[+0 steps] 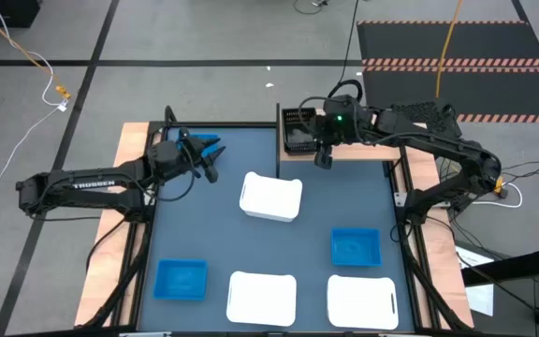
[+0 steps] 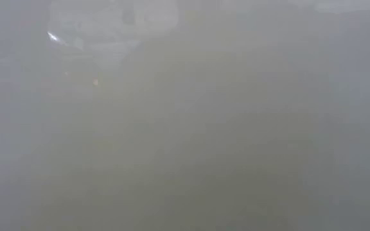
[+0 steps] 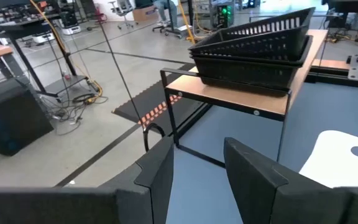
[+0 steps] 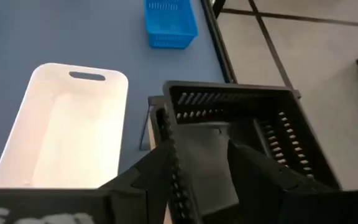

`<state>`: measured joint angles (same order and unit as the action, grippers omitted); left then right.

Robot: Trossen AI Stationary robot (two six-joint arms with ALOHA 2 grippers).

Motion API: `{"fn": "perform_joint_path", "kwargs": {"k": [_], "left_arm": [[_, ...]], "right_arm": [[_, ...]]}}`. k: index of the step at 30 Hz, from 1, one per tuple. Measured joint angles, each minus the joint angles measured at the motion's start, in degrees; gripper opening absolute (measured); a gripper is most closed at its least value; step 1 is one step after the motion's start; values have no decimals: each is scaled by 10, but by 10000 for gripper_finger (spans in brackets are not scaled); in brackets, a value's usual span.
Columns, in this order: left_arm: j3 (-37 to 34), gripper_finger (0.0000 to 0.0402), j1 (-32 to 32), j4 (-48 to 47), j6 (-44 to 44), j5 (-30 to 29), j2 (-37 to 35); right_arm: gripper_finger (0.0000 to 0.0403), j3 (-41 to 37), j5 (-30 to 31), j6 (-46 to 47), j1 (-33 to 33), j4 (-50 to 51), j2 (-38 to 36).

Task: Stack baskets on shelf by color
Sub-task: Stack the black bin on top of the stacked black bin into the shelf, then put the top white bin into the shelf

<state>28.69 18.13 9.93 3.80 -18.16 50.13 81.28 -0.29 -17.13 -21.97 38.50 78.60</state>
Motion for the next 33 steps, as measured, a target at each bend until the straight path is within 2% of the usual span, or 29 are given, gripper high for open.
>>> {"fn": "perform_joint_path", "kwargs": {"k": [6,11,20,27,30,33], "left_arm": [[0,145,0,-11,-15,1,0],[0,145,0,-19,-20,1,0],[0,145,-1,-19,-12,2,0],[0,145,0,-7,-9,2,0],[0,145,0,-7,1,2,0],[0,145,0,-10,2,2,0]], "right_arm": [[123,-77,2,-2,10,-62,-14],[104,-125,2,-54,16,-95,-31],[93,-138,3,-54,16,-89,-46],[93,-137,0,-42,16,-128,-79],[93,-137,-26,-16,16,-130,-78],[93,-144,-79,43,26,-140,-72]]}}
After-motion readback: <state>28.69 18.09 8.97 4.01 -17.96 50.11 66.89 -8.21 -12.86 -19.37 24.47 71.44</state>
